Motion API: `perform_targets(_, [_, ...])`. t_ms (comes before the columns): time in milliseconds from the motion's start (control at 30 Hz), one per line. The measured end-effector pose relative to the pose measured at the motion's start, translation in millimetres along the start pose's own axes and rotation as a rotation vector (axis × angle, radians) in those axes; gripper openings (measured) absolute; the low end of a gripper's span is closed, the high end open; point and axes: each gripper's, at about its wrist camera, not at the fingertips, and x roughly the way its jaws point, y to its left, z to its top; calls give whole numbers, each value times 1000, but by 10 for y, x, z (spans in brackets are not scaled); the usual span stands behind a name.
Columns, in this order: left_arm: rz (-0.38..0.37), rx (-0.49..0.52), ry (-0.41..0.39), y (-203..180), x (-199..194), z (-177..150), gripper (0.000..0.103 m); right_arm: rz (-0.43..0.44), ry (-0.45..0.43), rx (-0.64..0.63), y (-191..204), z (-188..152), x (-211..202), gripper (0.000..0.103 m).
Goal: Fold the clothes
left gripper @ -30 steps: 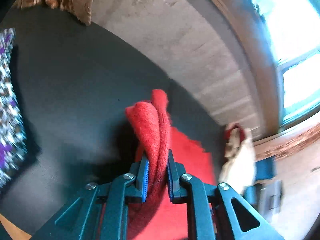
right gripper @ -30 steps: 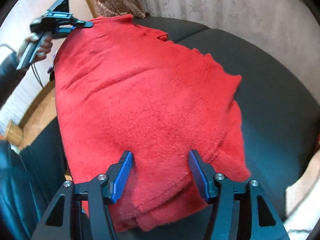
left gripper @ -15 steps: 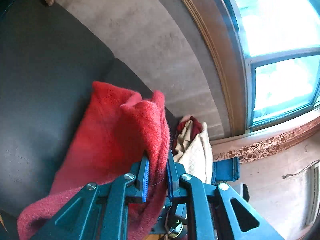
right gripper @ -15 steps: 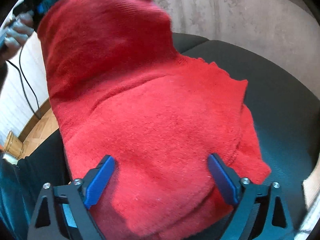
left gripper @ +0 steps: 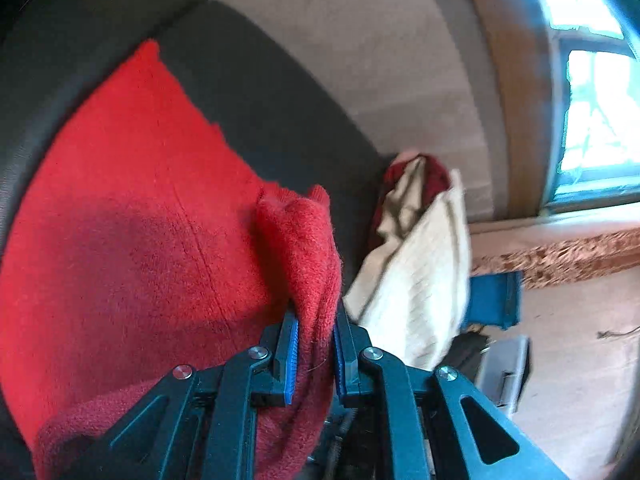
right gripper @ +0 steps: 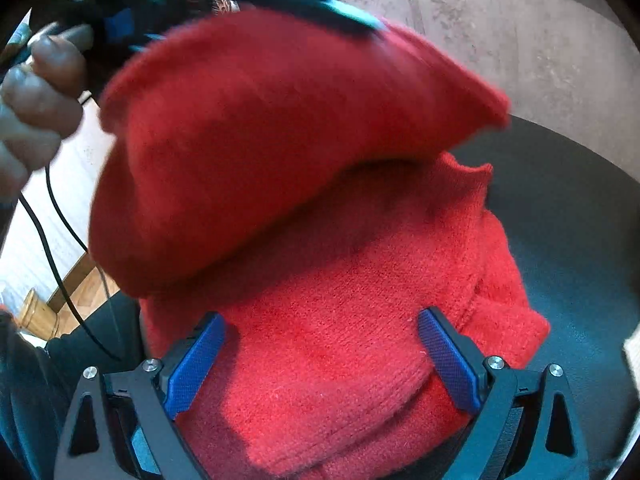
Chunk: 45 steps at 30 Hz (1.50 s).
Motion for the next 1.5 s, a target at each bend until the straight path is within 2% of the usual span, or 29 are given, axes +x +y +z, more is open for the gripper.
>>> perform_targets(100, [-11,-44,83,115,244,-71,16,7,-13,3,-16,-31,-32,100])
perform_targets(233, [4,-75,108,101,300,-83,20,8,-28,2,-23,-72,-80,100])
perform_targets(367, [-55,-98,139,-46,127,-81,23,5,-55,2,-22,-111,-162,99])
perform_targets(467, [-112,-70,140,-185,-132,-97,23,9,-72,19,-43,-127,-212,99])
perform_targets(567, [-134,-2,72,-271,-461,-52,23,-16,-68,29,-21,-138,-290,99])
perform_targets(633, [-111,29,-14,-134,-742,22,23,-34,-62,35,10,-158,-422,99])
perform_targets(733, [-39,43,-118,204,-1057,101,23,-64,-69,50,4,-223,-742,99])
perform_targets(833, [84,79,-212,575,-1262,79,23,-102,-88,42,188,-235,-1083,99])
perform_targets(867, [108,94,-245,661,-1290,41,23,-100,-102,33,292,-149,-1124,99])
perform_targets(933, [96,115,-267,767,-1257,-14,23,-54,-147,6,461,-10,-1304,99])
perform_targets(967, [89,125,-278,818,-1239,-41,23,-27,-156,-6,535,168,-1261,98])
perform_targets(1033, [63,140,-267,853,-1118,-63,23,50,-141,-40,713,263,-1282,96])
perform_targets(1133, [38,189,-266,814,-991,-87,23,156,-58,-79,916,442,-1045,87])
perform_targets(1233, [15,260,-261,712,-899,-129,23,169,40,-96,1004,496,-739,86])
perform_targets(1267, [12,282,-245,673,-819,-153,23,179,70,-77,999,456,-691,84])
perform_targets(1333, [14,324,-194,629,-625,-200,23,200,142,-25,955,326,-582,71])
perform_targets(1433, [18,362,-145,683,-385,-277,22,166,251,66,812,-61,-423,68])
perform_targets(1467, [23,382,-150,684,-358,-295,17,166,241,105,747,-217,-410,67])
perform_targets(1500, [28,402,-156,684,-335,-313,14,199,165,140,695,-311,-484,66])
